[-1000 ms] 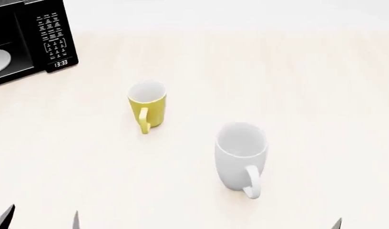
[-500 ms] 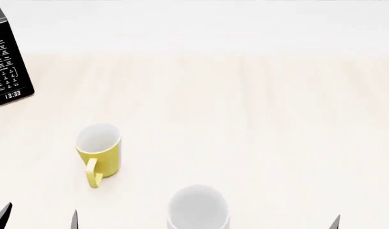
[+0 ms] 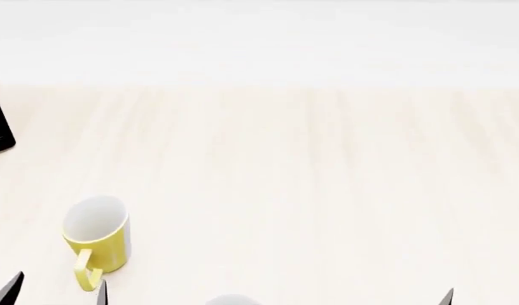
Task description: Put the yellow and white mug to the front of the white mug.
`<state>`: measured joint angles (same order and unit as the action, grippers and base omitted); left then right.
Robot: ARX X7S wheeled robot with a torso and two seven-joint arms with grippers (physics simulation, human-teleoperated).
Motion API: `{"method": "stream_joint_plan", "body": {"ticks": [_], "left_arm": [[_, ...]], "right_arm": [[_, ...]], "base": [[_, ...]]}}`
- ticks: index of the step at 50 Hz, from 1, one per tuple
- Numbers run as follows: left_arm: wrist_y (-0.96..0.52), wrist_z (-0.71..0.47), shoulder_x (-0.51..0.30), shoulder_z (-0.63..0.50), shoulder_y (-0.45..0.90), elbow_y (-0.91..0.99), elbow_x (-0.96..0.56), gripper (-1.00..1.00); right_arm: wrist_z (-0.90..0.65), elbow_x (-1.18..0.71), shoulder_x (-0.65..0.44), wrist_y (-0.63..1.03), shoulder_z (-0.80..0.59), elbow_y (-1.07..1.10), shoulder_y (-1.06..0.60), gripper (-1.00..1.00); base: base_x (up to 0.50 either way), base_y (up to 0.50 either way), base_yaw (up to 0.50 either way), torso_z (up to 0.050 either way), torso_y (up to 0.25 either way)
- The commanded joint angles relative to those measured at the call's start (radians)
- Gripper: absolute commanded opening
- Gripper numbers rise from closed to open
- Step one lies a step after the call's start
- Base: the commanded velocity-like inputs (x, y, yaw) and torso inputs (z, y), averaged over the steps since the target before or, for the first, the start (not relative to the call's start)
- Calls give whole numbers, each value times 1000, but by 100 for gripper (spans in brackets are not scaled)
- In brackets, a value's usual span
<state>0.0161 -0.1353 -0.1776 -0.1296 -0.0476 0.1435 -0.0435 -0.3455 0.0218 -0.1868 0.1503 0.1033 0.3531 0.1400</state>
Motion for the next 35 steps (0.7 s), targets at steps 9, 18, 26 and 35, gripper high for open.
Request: {"method": "stream_joint_plan", "body": {"ticks": [9,18,26,35], "left_arm": [[-14,-14,8,-7,79,-139,-20,100],[-36,-24,18,-20,154,-239,-11,100],[-41,-27,30,-26,226,-356,-17,100],[-36,-26,28,-29,253,-405,-27,100]], "right_arm": [[-21,10,-7,25,-14,-7,-7,100],[-26,5,-11,29,-18,-9,-10,100],[-31,4,-15,33,-23,-10,-11,100],[-36,4,-19,34,-28,-10,-11,100]], "base": [[0,0,0,0,0],[0,0,0,0,0],[0,0,0,0,0],[0,0,0,0,0]]}}
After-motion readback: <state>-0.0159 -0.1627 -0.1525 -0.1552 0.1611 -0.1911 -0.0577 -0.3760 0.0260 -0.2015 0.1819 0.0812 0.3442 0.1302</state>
